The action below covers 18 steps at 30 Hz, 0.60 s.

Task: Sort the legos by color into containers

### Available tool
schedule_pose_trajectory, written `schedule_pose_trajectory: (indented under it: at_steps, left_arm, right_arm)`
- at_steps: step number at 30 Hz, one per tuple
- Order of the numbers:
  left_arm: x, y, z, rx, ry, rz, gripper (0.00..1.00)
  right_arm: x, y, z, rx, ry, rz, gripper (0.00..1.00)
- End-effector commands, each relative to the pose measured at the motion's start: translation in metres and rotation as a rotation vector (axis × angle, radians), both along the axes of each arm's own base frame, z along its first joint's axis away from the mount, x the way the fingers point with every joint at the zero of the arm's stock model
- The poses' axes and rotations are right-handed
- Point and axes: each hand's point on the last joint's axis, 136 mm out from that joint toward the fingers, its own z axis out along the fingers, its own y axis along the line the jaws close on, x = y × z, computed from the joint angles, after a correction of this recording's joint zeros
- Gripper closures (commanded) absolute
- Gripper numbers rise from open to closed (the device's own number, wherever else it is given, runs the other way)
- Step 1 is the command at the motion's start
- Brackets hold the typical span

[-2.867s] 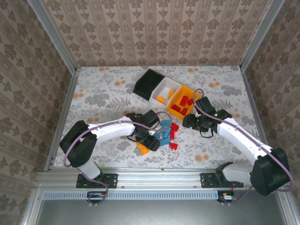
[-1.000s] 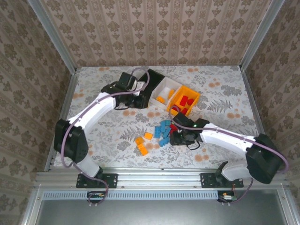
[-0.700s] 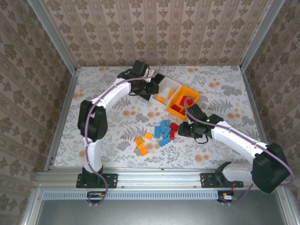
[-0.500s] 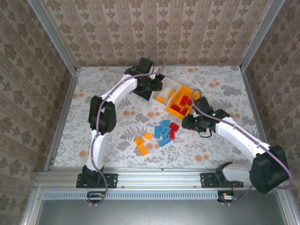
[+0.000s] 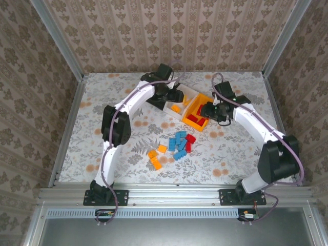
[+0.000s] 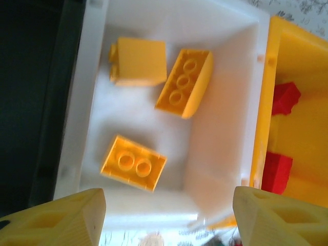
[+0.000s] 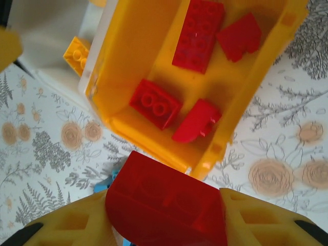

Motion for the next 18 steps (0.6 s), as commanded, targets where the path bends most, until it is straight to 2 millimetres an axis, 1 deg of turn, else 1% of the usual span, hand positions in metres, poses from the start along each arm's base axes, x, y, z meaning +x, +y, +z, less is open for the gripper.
schedule_pose_trajectory:
  at_steps: [1,2,5,7,10,11,13,15,16,18]
  left_arm:
    - [-0.027,0.026,0.052,-0.007,-0.076,0.005,0.32]
    - [-0.037,0.034,0.052,0.002,-0.076,0.009,0.32]
    - [-0.078,0.066,0.043,0.054,-0.062,0.024,0.31]
    - [-0.109,0.090,0.034,0.088,-0.047,0.038,0.30]
    - [-0.148,0.115,0.021,0.118,-0.016,0.052,0.29]
    - [-0.158,0.120,0.017,0.125,-0.007,0.050,0.28]
    - [-0.181,0.128,0.007,0.138,0.023,0.047,0.27]
    - [-0.200,0.127,-0.004,0.142,0.055,0.023,0.27]
    - [-0.208,0.126,-0.010,0.154,0.066,0.005,0.26]
    - [-0.223,0.126,-0.021,0.192,0.083,-0.030,0.25]
  right_arm:
    - [0.015,0.002,0.000,-0.004,0.020,0.039,0.61]
    - [0.020,0.003,-0.001,-0.005,0.021,0.042,0.61]
    - [0.035,0.008,-0.010,-0.007,0.039,0.056,0.60]
    - [0.043,0.010,-0.020,-0.010,0.062,0.062,0.60]
    - [0.052,0.014,-0.031,-0.010,0.086,0.072,0.57]
    - [0.054,0.014,-0.033,-0.011,0.089,0.074,0.53]
    - [0.056,0.015,-0.034,-0.014,0.091,0.075,0.41]
    - [0.054,0.016,-0.026,-0.013,0.072,0.074,0.37]
    - [0.051,0.016,-0.020,-0.014,0.055,0.071,0.36]
    - [0.042,0.017,-0.008,-0.019,0.025,0.071,0.33]
